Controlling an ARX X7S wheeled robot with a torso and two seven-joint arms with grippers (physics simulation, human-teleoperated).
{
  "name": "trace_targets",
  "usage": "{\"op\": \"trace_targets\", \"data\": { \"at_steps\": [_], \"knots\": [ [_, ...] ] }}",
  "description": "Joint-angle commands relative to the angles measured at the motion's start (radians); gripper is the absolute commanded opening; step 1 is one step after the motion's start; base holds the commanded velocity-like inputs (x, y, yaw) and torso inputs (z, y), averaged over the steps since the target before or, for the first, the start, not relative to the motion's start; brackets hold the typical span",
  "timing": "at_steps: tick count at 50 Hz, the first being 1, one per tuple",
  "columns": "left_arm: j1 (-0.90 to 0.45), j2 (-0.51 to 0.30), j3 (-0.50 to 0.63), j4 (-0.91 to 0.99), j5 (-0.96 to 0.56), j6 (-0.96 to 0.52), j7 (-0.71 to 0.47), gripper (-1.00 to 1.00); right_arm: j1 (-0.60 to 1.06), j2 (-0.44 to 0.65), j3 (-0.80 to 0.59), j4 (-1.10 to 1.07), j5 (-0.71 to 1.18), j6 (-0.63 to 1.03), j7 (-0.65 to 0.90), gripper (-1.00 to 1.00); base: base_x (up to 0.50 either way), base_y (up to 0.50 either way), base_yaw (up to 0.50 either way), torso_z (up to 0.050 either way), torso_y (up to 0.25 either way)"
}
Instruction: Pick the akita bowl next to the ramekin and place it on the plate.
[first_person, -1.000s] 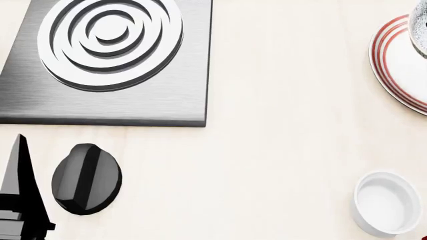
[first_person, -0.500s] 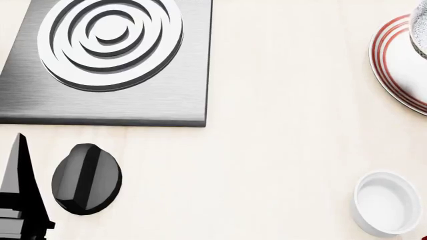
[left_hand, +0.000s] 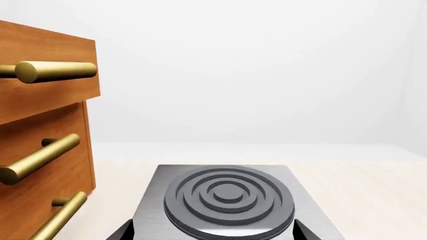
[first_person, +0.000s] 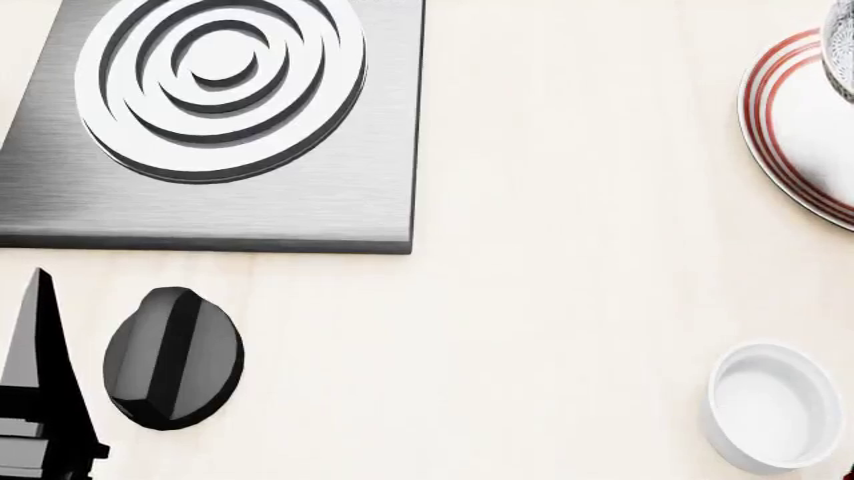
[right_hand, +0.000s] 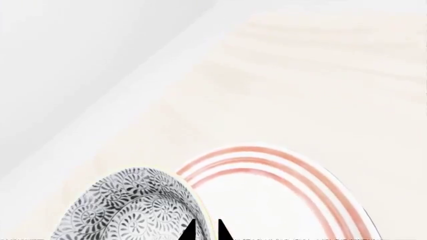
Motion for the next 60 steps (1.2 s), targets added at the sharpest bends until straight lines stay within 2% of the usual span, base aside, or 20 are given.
{"op": "trace_targets", "data": {
  "at_steps": [1, 60],
  "knots": [
    [0.008, 0.012, -0.016, 0.006, 0.007, 0.006, 0.02, 1.0, 0.006, -0.019, 0.073, 0.007, -0.087, -0.008, -0.03, -1.0, 0.0, 0.0, 0.0, 0.0, 0.0],
    [0.005, 0.004, -0.016, 0.004, 0.004, 0.008, 0.016, 1.0, -0.053, -0.043, 0.412, 0.007, -0.418, 0.006, -0.083, -1.0, 0.0, 0.0, 0.0, 0.0, 0.0]
  ]
}}
